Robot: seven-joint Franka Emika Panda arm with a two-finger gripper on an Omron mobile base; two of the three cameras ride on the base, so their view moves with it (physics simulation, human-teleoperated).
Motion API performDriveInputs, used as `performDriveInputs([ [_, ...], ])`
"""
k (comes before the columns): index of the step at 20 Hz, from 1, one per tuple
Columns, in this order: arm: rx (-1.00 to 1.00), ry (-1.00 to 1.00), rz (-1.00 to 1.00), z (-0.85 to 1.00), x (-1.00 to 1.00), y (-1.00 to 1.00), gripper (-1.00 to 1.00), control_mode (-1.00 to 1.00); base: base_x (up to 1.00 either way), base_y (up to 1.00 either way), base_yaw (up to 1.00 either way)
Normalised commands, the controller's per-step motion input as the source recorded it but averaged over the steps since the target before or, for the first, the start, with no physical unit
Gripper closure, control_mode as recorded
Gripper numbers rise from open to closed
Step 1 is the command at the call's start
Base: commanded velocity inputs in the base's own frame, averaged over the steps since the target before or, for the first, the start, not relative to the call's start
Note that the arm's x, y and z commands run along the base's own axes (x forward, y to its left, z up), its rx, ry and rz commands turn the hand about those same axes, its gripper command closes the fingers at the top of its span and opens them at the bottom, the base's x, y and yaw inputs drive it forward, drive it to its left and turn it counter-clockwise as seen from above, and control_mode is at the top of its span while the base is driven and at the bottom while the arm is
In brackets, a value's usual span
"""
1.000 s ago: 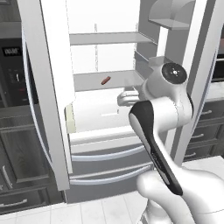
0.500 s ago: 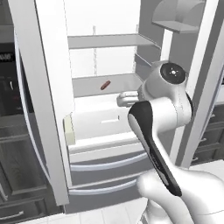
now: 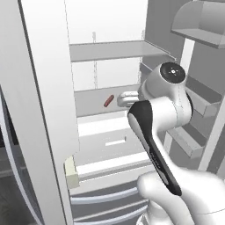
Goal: Move the hot dog bun to the plate on the dining table and place the condiment next to that plate. Then navigate to the fridge and take the sausage and place it on the plate as well.
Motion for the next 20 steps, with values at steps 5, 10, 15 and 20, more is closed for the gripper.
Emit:
performDriveInputs([
  [5,0.00,0.00,0.00,0.00,0.00,0.00,-1.00,1.00,0.51,0.15,-0.09],
  [10,0.05,0.01,-0.03,-0.09,0.18,0.00,-1.00,-1.00,0.11,0.01,-0.02],
  [15,0.05,0.00,-0.04,-0.29,0.64,0.02,-1.00,-1.00,0.00,0.00,0.00],
  [20,0.02,0.00,-0.01,-0.37,0.81,0.12,-1.00,-1.00,0.00,0.00,0.00],
])
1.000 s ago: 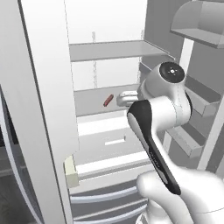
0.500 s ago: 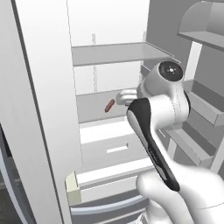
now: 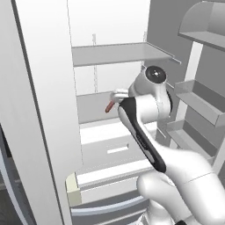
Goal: Move the hot dog bun to the plate on the dining table and place the condiment next to that plate. Then navigate to the fridge and take the sausage and place it on the plate as well.
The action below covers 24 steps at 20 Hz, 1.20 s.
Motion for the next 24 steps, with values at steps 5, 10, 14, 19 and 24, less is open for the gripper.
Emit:
performDriveInputs([
  [5,0.00,0.00,-0.03,-0.35,0.88,0.23,-1.00,-1.00,0.00,0.00,0.00],
  [10,-0.03,0.00,-0.07,-0.41,0.76,0.13,-1.00,-1.00,0.00,0.00,0.00],
  [14,-0.05,0.00,-0.10,-0.45,0.46,0.00,-1.00,-1.00,0.00,0.00,0.00],
  [19,-0.07,0.00,-0.09,-0.21,0.42,0.00,-1.00,-1.00,0.00,0.00,0.00],
  [24,-0.02,0.07,-0.08,-0.01,0.51,0.00,-1.00,-1.00,0.00,0.00,0.00],
])
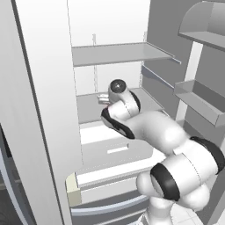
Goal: Move the hot dog bun to the plate on the dining table and place the condiment next to that plate. Then navigate to the fridge and take the sausage and place it on the plate as well.
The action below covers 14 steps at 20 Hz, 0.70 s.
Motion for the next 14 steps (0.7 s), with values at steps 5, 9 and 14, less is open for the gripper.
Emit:
performDriveInputs([
  [5,0.00,0.17,-0.07,-0.05,0.55,0.00,-1.00,-1.00,0.00,0.00,0.00],
  [9,0.00,0.10,-0.05,-0.23,0.43,0.00,-1.00,-1.00,0.00,0.00,0.00],
  [14,0.00,0.00,-0.05,-0.44,0.16,0.00,-1.00,-1.00,0.00,0.00,0.00],
])
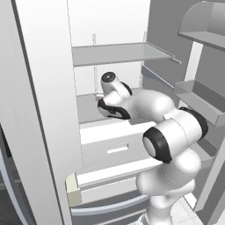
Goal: Move the hot dog bun to the plate on the dining table and place the condiment next to that plate. Then navigate to the fridge and take the sausage and place it on the plate as well.
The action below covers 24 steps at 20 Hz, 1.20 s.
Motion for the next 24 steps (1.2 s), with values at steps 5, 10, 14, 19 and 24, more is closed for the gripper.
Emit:
performDriveInputs([
  [5,0.00,-0.05,-0.06,-0.56,0.00,0.00,-1.00,-1.00,0.00,0.00,0.00],
  [10,0.00,-0.01,-0.05,-0.15,0.13,0.00,-1.00,-1.00,0.00,0.00,0.00],
  [14,0.00,0.00,-0.05,0.00,0.26,0.02,-1.00,-1.00,0.00,0.00,0.00],
  [19,0.00,0.00,-0.05,0.00,0.26,0.10,-1.00,-1.00,0.00,0.00,0.00],
  [24,0.00,0.00,-0.05,0.00,0.14,0.07,-1.00,-1.00,0.00,0.00,0.00],
])
